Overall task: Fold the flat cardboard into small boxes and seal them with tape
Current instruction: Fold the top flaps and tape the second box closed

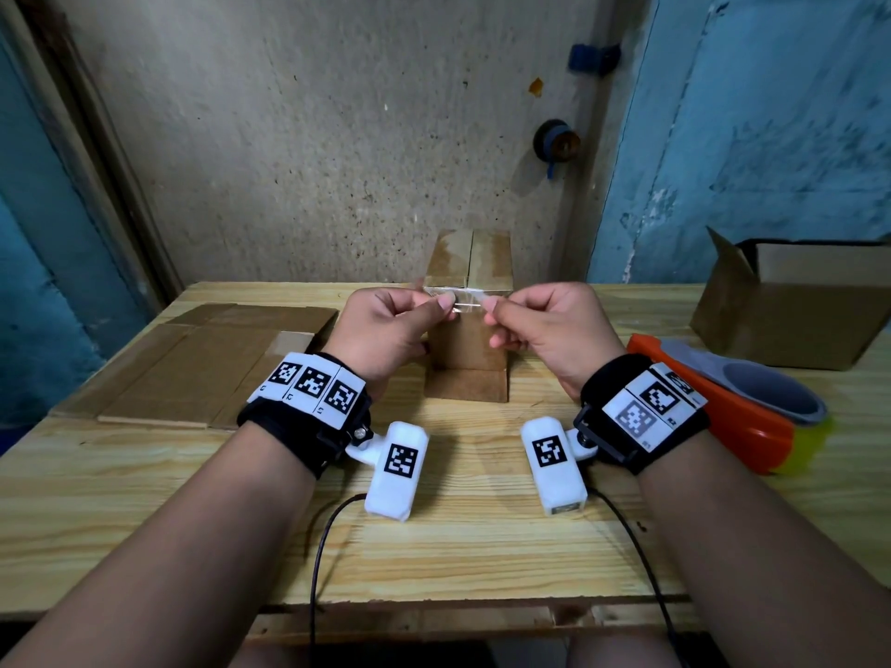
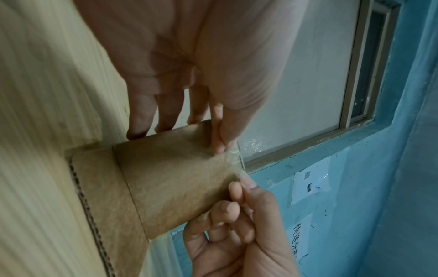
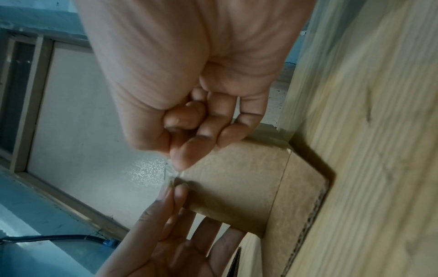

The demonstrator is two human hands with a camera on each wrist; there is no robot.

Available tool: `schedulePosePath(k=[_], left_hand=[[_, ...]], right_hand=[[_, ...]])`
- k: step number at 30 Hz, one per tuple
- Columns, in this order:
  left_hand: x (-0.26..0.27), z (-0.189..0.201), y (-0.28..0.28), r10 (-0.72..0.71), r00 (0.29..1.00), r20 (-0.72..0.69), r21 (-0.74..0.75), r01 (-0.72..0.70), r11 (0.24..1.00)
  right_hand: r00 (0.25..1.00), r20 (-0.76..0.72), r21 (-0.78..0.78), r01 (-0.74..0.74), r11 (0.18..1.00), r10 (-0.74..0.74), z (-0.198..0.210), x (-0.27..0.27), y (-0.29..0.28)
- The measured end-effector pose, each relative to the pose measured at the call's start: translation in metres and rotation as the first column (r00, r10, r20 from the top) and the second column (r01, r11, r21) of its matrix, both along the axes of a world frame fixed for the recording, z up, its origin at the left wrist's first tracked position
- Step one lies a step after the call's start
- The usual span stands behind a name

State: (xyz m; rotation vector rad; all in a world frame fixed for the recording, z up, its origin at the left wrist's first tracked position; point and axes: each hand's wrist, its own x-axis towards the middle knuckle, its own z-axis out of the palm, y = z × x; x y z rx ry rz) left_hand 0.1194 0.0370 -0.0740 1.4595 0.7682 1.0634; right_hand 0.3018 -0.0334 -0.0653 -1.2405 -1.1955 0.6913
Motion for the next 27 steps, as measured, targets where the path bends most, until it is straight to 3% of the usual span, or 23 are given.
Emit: schedulePosePath(k=[15, 23, 27], left_hand=[[0.009, -0.011, 0.006, 0.117, 0.992, -0.041, 0.117, -0.112, 0.987], [0.006, -0.011, 0.004, 0.028, 0.999, -0.043, 0.119, -0.023, 0.993], [0.004, -0.013, 0.011, 0.043, 0.999, 0.009, 0.054, -0.043, 0.998]], right_hand=[[0.999, 0.029, 0.043, 0.027, 0.999, -0.028, -0.011, 0.004, 0.011], [0.994, -0.111, -0.007, 0.007, 1.000, -0.008, -0.015, 0.005, 0.012], [0.972, -0.235, -0.059, 0.006, 0.998, -0.020, -0.016, 0.004, 0.012]])
